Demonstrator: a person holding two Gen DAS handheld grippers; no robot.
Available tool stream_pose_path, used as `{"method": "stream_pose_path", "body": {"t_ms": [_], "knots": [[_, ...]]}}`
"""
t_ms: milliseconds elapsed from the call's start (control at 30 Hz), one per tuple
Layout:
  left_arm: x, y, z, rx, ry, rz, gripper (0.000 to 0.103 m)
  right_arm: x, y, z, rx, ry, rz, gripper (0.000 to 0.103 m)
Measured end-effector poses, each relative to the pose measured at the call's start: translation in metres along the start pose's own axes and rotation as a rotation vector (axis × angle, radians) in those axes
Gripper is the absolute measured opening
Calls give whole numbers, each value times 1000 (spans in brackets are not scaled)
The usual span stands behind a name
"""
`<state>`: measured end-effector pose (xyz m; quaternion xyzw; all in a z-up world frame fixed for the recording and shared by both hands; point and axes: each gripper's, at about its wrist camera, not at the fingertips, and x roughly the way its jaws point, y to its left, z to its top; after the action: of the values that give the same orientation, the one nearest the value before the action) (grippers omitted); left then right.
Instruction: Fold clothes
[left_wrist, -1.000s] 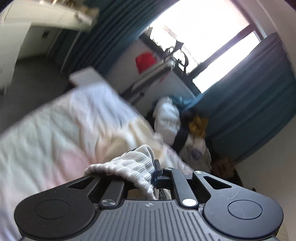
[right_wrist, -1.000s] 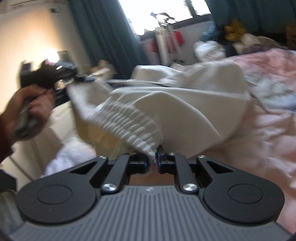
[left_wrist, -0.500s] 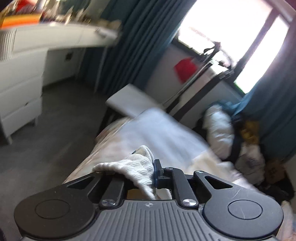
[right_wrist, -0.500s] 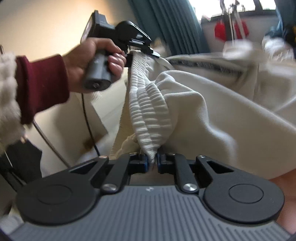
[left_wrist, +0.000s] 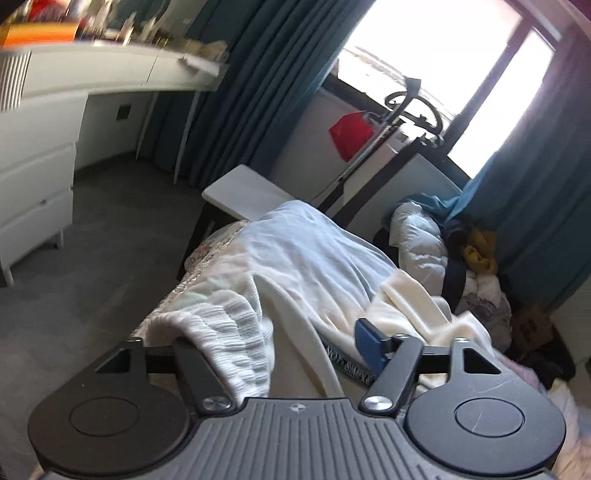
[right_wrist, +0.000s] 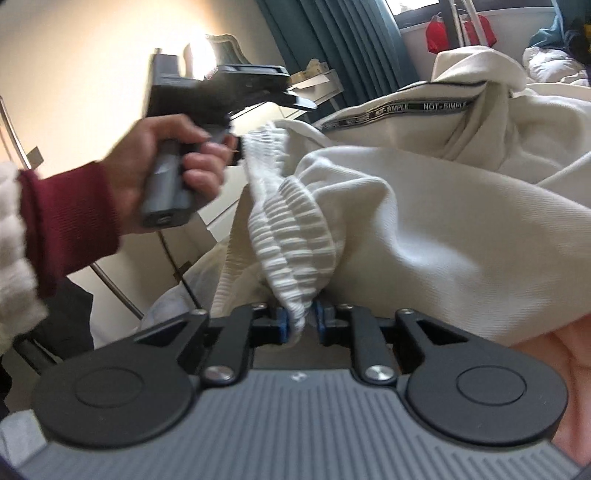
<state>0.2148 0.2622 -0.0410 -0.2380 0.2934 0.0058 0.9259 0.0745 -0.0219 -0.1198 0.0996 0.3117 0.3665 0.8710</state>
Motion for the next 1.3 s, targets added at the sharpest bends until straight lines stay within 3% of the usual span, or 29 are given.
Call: {"method": "stream_pose_path", "body": {"t_ms": [100, 133, 167, 367, 567, 700, 933, 1000, 1167, 1300], "knots": [[-36, -19, -16, 75, -10, 0, 79, -21, 9, -5, -77, -23, -59, 52], [-48, -25, -21, 100, -14, -1, 79, -29, 11, -6, -94, -35, -63, 72], [-61, -32, -27, 125, -18, -1, 80, -38, 12, -7, -107, -46, -57, 83], [-126, -70, -63, 181, -55, -20, 82, -85, 23, -3, -190, -95, -94, 82], [-160, -95, -101, 193, -63, -18, 82, -136, 0, 17, -141, -166, -175, 82], [-171, -89, -114, 185, -75, 42, 82, -171, -23, 25, -117, -212, -262, 82], [-192, -57, -103, 148, -116, 180, 82, -211, -73, 38, -45, -270, -338, 82], [-201, -64, -103, 176, -122, 174, 82, -225, -88, 38, -30, -281, -356, 82], [-196, -118, -123, 312, -99, 71, 83, -256, -133, 37, 118, -297, -424, 82], [-149, -182, -153, 446, -36, -51, 83, -276, -172, 32, 278, -327, -471, 82]]}}
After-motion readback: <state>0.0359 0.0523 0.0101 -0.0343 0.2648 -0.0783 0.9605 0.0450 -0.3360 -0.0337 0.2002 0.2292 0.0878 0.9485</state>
